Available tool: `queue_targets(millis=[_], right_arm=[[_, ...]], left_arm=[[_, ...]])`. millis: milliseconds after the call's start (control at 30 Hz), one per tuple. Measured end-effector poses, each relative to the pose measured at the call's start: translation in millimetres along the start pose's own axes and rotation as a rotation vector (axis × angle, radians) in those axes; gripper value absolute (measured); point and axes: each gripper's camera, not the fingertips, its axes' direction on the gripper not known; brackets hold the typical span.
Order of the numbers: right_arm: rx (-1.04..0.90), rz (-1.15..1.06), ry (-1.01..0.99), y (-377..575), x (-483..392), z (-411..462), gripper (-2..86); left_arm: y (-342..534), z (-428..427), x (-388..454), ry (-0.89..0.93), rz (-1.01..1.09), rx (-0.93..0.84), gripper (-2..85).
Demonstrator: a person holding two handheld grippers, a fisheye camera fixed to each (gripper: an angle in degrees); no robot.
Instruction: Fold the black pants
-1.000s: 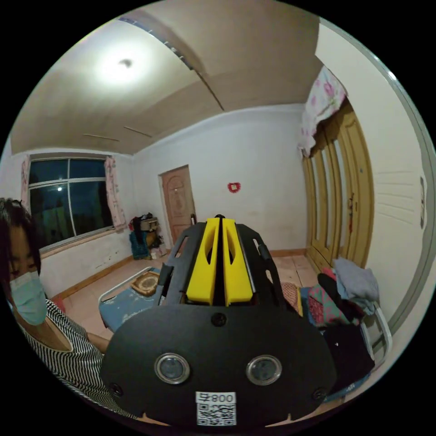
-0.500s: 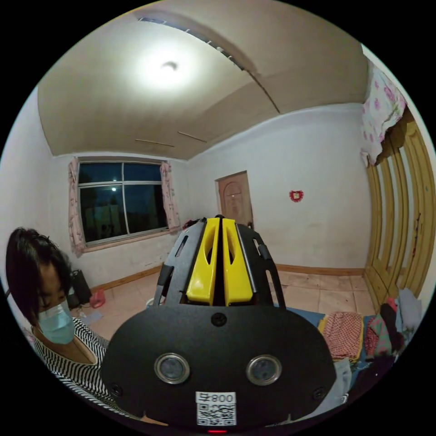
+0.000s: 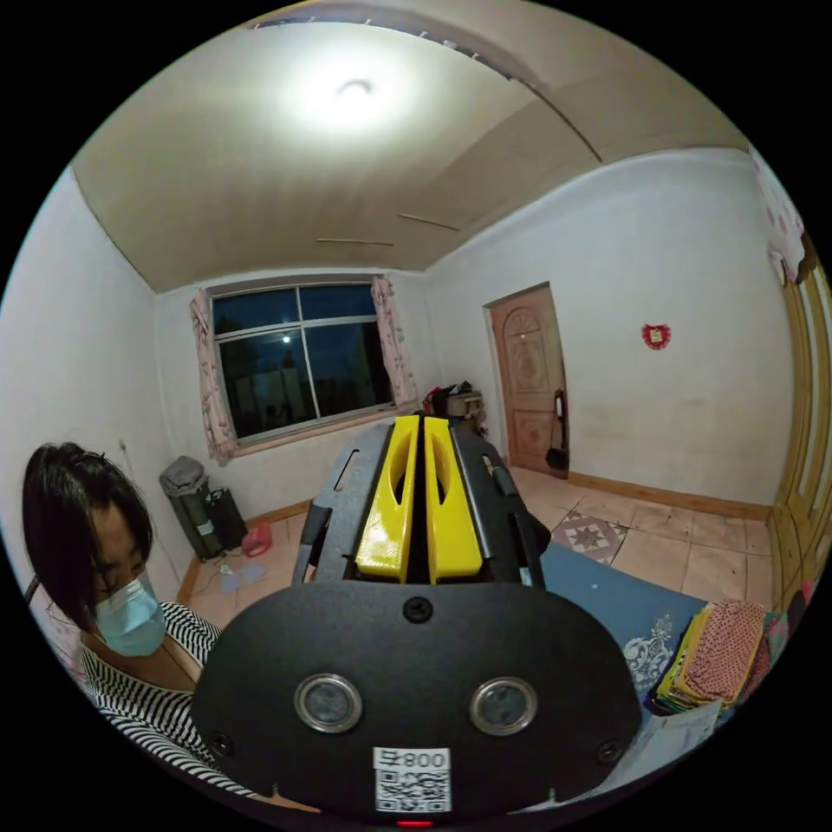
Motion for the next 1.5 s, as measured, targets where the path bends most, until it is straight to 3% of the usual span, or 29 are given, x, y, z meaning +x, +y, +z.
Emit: queue_targets(millis=[267, 600, 733, 833, 900, 1000, 1067, 1267, 1333, 1500], right_arm=[[-0.008, 0.021, -0.041, 30.5, 83.6, 31.2, 4.1], [0.104, 0.116, -0.044, 84.7, 250.4, -8.0, 4.2], [0.116, 0.225, 0.066, 107.2, 333.1, -28.4, 3.4], [0.018, 0.404, 0.312, 134.9, 430.3, -28.6, 2.4], [-0.142, 0.617, 0.510, 174.6, 525.1, -20.2, 1.5], [-0.254, 0.874, 0.577, 248.9, 620.8, -20.9, 1.0], [-0.287, 0.932, 0.581, 288.9, 655.9, -19.9, 0.7], [-0.612, 0.736, 0.410, 360.4, 697.6, 62.3, 2.2], [-0.747, 0.627, 0.365, 374.7, 697.4, 105.9, 3.3], [-1.092, 0.232, 0.263, 409.1, 693.7, 207.6, 5.9]], left_arm=[[-47.9, -98.3, 10.2, -0.180, -0.053, 0.140, 0.7], [-184.6, -167.2, 86.9, -0.456, 0.224, 0.135, 1.1], [-271.8, -115.3, 94.3, -0.383, 0.319, -0.102, 3.4], [-322.5, -31.2, 74.5, -0.398, 0.274, -0.350, 8.7], [-333.0, 19.6, 60.5, -0.418, 0.234, -0.456, 10.9], [-323.3, 78.2, 42.7, -0.384, 0.141, -0.525, 11.8], [-308.7, 97.8, 34.8, -0.323, 0.115, -0.559, 11.9], [-252.6, 121.6, -17.0, -0.126, -0.161, -0.647, 12.2], [-242.1, 122.5, -45.7, -0.053, -0.360, -0.597, 12.6], [-258.3, 121.2, -77.6, 0.039, -0.570, -0.432, 14.1]])
